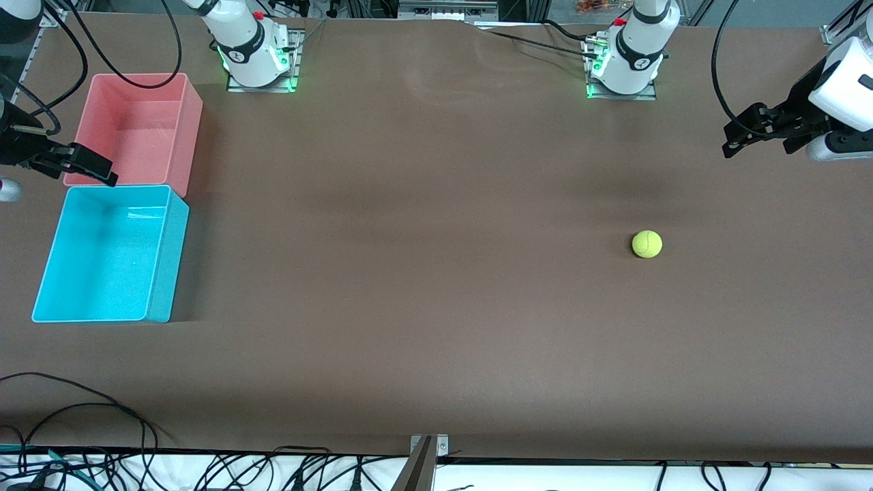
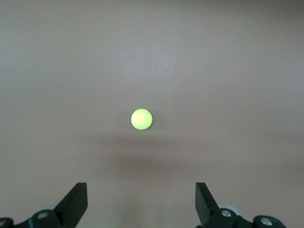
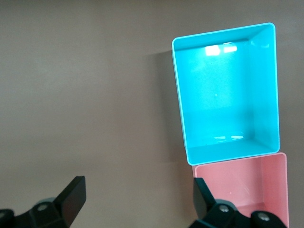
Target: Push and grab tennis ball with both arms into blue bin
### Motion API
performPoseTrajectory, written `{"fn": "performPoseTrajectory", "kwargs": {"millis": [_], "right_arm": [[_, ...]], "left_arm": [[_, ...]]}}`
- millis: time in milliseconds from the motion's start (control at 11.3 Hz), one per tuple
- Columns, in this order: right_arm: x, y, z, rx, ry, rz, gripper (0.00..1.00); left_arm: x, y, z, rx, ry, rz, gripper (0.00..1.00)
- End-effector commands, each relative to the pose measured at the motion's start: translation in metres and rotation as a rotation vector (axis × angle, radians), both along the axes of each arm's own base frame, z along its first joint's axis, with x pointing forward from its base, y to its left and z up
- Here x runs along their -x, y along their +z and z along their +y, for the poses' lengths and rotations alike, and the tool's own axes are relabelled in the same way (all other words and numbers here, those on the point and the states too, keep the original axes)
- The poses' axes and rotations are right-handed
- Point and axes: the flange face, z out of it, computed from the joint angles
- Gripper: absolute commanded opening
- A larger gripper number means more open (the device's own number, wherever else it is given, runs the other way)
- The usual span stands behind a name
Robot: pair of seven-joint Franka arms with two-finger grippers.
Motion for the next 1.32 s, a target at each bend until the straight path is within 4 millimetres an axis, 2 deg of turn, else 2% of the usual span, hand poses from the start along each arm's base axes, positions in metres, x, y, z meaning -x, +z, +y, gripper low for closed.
{"fn": "performPoseTrajectory", "kwargs": {"millis": [0,1234], "right_arm": [[-0.0022,0.0011,0.0016,-0.016,0.016,0.006,1.0],[-0.0064,-0.0085,0.0023,-0.024,0.029,0.022,1.0]], "left_arm": [[-0.0015,0.0063,-0.0028,0.001,-0.004,0.005,1.0],[-0.0002,0.0054,-0.0043,0.0,-0.009,0.016,1.0]]}}
